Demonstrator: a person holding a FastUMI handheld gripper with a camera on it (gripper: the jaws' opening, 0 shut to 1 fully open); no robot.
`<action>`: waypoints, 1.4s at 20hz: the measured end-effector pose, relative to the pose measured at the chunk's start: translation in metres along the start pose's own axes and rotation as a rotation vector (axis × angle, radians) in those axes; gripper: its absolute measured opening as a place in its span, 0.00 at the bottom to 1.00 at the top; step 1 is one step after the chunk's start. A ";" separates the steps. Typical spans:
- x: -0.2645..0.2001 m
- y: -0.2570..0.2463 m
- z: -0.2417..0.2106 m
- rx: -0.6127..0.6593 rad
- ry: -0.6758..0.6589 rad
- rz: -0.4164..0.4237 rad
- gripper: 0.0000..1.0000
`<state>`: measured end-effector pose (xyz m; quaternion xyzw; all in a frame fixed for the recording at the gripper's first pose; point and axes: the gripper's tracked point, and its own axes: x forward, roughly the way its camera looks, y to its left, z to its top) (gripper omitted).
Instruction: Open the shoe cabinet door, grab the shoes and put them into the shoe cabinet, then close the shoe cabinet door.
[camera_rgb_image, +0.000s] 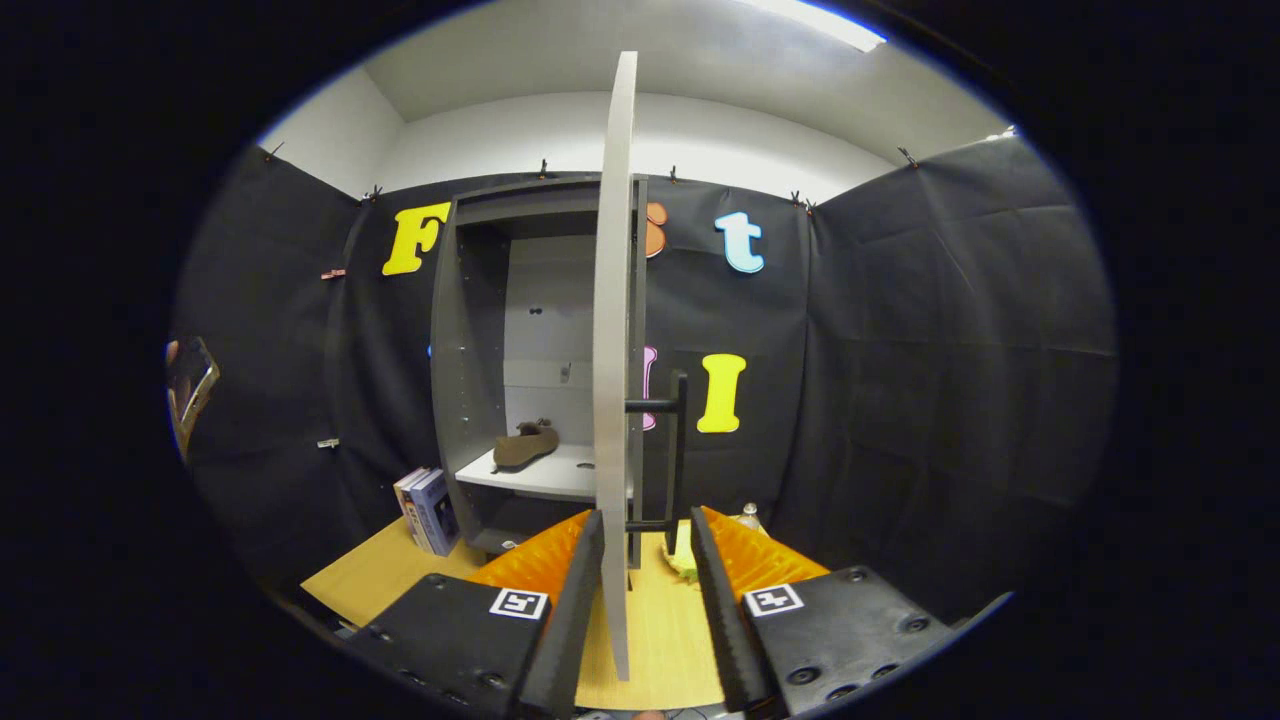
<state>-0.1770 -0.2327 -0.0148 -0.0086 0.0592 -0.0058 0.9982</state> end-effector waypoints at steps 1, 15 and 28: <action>-0.003 0.008 -0.007 0.004 0.025 0.012 0.66; 0.025 0.178 -0.204 0.091 0.493 0.251 1.00; 0.086 0.221 -0.387 0.217 0.815 0.127 0.99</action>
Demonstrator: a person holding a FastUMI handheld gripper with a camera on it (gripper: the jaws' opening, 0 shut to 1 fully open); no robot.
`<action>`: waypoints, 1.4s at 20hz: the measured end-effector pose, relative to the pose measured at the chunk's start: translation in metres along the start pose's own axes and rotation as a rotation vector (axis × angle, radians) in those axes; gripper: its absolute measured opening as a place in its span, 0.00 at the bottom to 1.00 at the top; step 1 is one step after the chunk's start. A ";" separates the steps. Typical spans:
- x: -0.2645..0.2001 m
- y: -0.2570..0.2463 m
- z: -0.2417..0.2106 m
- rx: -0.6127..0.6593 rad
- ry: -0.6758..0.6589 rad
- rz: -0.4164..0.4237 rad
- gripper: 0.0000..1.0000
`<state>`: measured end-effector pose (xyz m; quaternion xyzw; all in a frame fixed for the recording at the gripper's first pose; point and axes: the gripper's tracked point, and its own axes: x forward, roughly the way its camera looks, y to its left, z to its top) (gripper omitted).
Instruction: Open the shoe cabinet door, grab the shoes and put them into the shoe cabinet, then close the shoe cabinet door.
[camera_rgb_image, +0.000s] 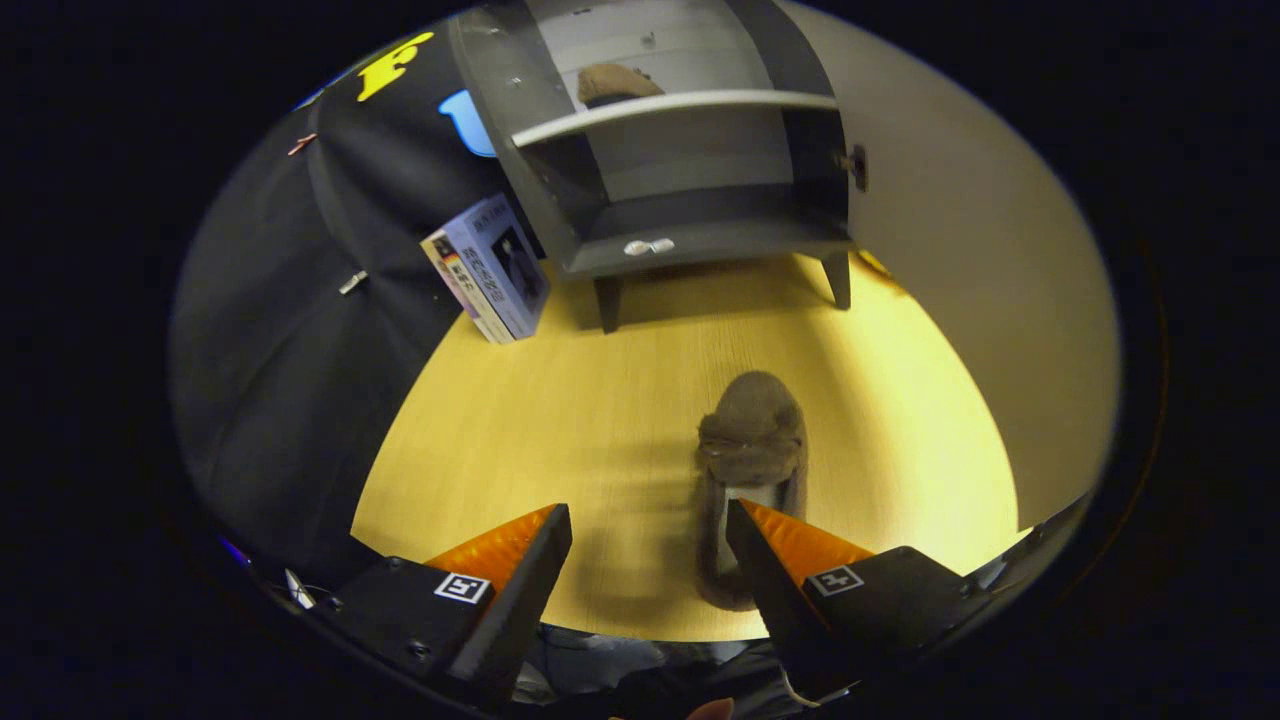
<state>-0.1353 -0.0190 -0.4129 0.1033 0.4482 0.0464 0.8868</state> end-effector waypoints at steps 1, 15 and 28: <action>0.009 -0.004 -0.007 0.017 0.018 -0.014 0.99; 0.091 -0.035 -0.007 0.017 -0.015 -0.165 0.91; 0.109 -0.058 0.030 0.022 -0.165 -0.221 0.08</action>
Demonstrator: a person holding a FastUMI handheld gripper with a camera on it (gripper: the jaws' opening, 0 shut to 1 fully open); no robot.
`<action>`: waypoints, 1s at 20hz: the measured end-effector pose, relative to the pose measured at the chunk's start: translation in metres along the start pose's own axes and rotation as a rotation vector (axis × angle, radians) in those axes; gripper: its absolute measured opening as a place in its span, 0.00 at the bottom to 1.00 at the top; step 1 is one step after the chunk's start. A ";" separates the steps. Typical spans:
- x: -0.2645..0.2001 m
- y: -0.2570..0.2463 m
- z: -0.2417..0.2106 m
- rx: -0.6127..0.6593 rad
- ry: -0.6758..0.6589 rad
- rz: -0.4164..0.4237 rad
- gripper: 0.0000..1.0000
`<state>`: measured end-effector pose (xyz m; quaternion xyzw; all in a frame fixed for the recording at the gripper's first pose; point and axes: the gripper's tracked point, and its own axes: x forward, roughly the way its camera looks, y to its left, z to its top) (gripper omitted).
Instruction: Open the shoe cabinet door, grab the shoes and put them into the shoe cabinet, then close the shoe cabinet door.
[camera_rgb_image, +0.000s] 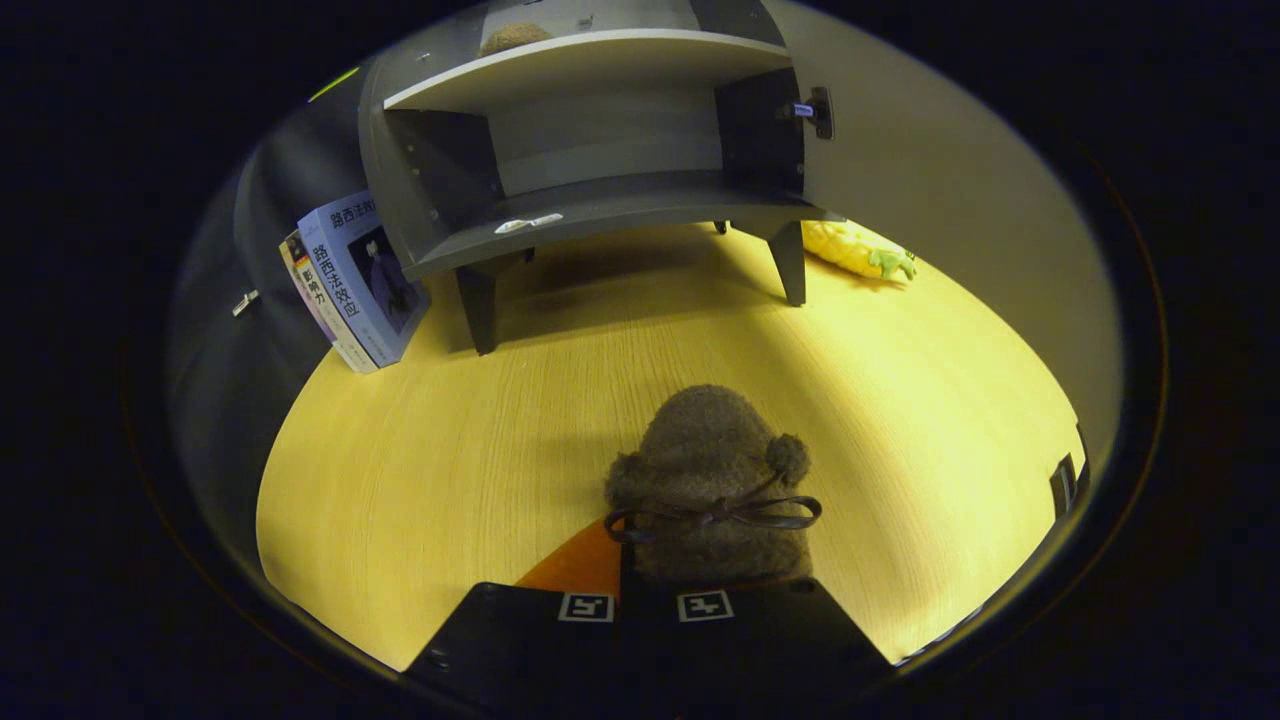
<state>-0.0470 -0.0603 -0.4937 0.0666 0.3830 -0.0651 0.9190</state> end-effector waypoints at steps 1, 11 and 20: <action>-0.007 -0.001 0.006 0.002 -0.008 0.005 0.08; -0.112 0.028 0.145 -0.040 -0.172 0.129 0.08; -0.119 0.040 0.309 -0.058 -0.245 0.131 0.08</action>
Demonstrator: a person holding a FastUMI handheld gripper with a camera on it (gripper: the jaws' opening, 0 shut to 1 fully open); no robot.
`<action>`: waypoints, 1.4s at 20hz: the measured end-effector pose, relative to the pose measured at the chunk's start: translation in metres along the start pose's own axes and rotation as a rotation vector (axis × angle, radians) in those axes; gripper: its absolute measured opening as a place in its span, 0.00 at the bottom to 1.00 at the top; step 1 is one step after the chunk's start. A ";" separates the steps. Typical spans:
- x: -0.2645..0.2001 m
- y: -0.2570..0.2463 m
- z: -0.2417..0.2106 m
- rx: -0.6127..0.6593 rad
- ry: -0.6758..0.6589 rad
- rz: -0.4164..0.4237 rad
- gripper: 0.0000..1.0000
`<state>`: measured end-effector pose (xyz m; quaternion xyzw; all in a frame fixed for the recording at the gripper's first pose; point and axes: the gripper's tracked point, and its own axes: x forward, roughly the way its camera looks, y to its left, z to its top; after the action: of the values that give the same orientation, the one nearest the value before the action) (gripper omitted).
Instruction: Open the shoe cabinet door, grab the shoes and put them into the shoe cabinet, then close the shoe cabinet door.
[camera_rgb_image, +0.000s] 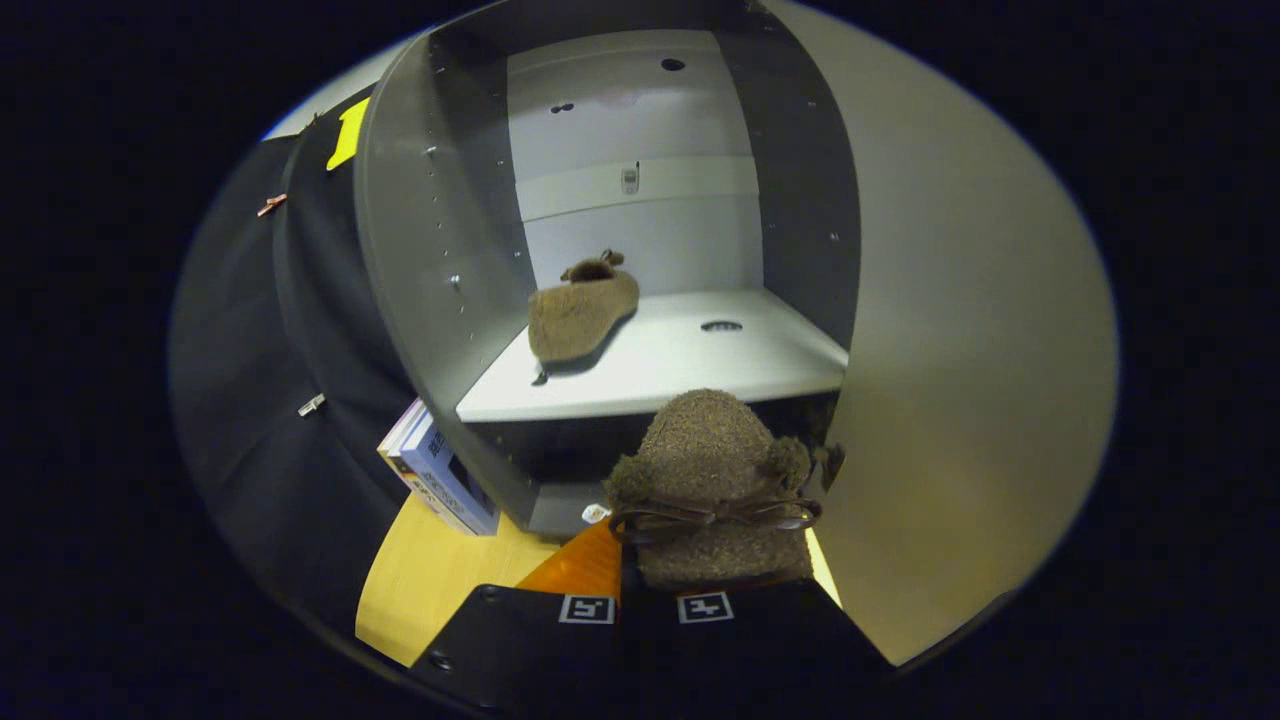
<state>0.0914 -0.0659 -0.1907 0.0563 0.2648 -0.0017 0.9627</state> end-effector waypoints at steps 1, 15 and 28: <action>0.004 0.001 0.017 0.001 -0.016 0.002 0.08; 0.163 -0.009 0.151 -0.002 -0.007 -0.060 0.08; 0.258 -0.019 0.134 -0.046 0.121 -0.164 0.11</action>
<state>0.3815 -0.0925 -0.2099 0.0125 0.3264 -0.0712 0.9425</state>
